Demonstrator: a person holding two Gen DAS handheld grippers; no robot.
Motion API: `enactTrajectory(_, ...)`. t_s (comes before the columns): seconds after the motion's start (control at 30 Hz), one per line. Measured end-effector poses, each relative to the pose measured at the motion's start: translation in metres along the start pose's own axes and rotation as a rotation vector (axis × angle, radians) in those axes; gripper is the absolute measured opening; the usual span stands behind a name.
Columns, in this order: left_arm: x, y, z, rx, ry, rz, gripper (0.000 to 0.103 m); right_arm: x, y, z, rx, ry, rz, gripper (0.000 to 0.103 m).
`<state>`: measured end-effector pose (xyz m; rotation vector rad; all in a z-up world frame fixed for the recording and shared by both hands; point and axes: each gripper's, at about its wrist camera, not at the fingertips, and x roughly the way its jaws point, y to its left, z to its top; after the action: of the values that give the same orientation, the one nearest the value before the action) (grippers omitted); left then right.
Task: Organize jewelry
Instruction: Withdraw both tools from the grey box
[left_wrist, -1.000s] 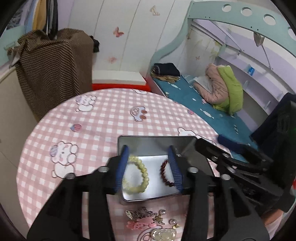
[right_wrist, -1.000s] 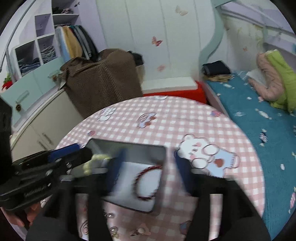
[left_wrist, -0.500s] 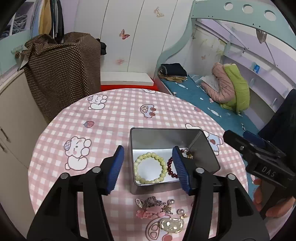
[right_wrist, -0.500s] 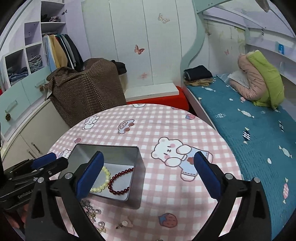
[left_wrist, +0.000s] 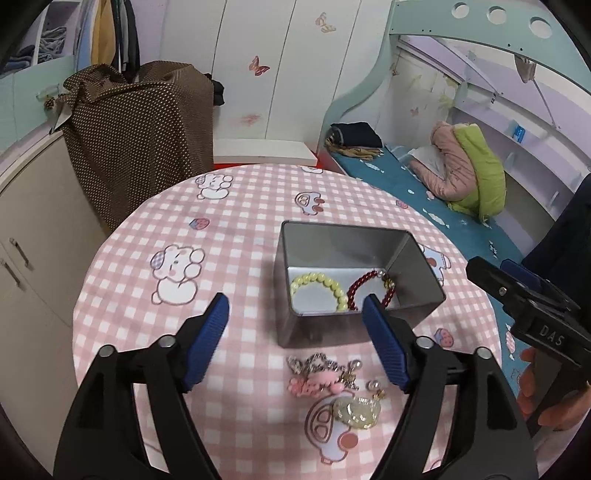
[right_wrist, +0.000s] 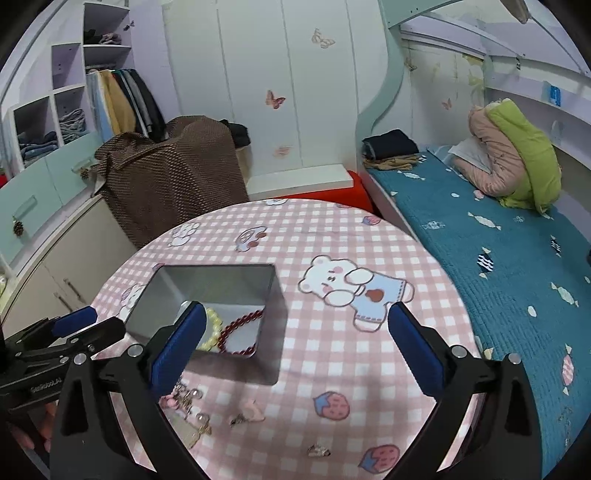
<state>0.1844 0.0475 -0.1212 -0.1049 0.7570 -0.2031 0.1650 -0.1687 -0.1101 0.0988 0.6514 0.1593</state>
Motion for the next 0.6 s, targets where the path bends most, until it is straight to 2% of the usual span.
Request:
enactTrajectory(0.2,-0.009,0.007,-0.018,0.002,0.014,0.016,0.088,-0.007,0.014,-0.020,-0.051,-0.003,0.042,0.096)
enactTrajectory(0.47,-0.020,0.026,-0.046,0.003,0.052,0.041,0.091,-0.003,0.040,-0.059,-0.128,0.042,0.143,0.096)
enactTrajectory(0.53,-0.021,0.033,-0.053,-0.004,0.063,0.042,0.092,-0.004,0.049,-0.069,-0.174,0.043,0.184,0.096)
enactTrajectory(0.6,-0.023,0.040,-0.061,-0.007,0.074,0.039,0.092,-0.003,0.062,-0.077,-0.233,0.040,0.185,0.096)
